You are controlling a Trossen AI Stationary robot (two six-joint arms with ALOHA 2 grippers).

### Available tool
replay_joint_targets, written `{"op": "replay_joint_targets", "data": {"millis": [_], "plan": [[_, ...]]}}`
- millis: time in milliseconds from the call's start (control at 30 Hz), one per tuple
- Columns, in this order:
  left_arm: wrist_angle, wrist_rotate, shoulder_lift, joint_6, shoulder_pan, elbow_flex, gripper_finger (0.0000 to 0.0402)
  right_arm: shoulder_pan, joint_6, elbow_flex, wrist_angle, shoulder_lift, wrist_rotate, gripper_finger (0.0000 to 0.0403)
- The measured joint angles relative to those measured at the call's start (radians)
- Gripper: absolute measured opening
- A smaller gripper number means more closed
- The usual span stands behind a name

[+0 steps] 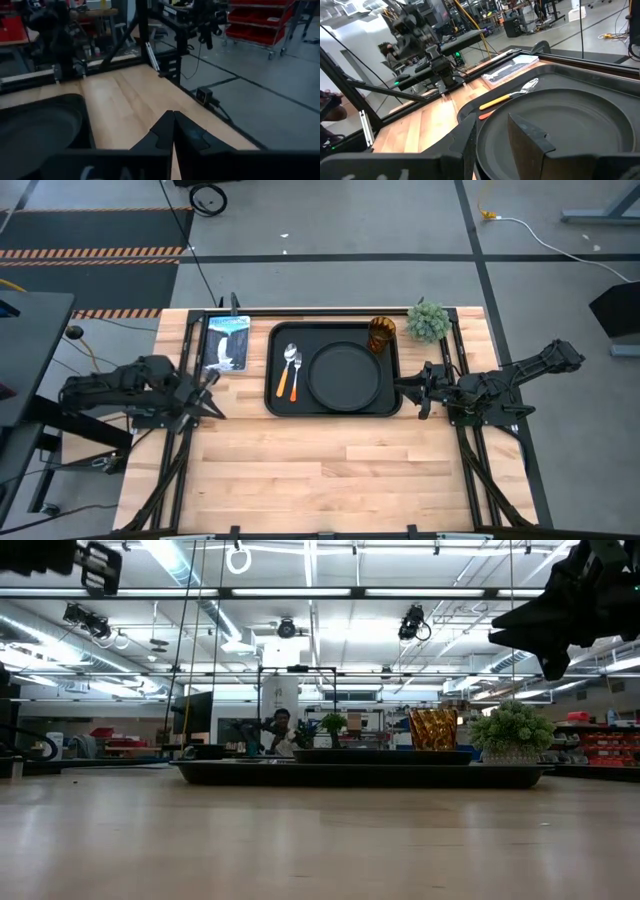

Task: Pick and place plate/cup/fork/spoon on tray
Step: Return to Home Position

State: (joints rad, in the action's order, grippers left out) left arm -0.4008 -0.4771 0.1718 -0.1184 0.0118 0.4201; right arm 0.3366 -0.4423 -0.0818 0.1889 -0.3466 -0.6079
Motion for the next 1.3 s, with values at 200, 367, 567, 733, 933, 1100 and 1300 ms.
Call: {"op": "replay_joint_targets", "data": {"millis": [200,367,567,733,933,1100,1300], "plan": [[0.356,-0.022,-0.103,0.086,-0.019,-0.262,0.0014,0.0,0.0,0.0,0.004,0.0,0.0,0.0116],[0.549,-0.033,-0.157,0.273,-0.023,-0.411,0.0018,0.0,0.0,0.0,0.005,0.0,0.0,0.0116],[0.49,-0.012,-0.17,0.27,-0.022,-0.41,0.0015,0.0,0.0,0.0,0.011,0.0,0.0,0.0116],[0.517,-0.007,-0.159,0.239,-0.021,-0.412,0.0017,0.0,0.0,0.0,0.019,0.0,0.0,0.0116],[0.526,-0.006,-0.159,0.239,-0.021,-0.412,0.0019,0.0,0.0,0.0,0.02,0.0,0.0,0.0116],[0.526,-0.006,-0.159,0.239,-0.021,-0.412,0.0017,0.0,0.0,0.0,0.019,0.0,0.0,0.0116],[0.528,-0.006,-0.159,0.239,-0.021,-0.412,0.002,0.0,0.0,0.0,0.019,0.0,0.0,0.0116]]}}
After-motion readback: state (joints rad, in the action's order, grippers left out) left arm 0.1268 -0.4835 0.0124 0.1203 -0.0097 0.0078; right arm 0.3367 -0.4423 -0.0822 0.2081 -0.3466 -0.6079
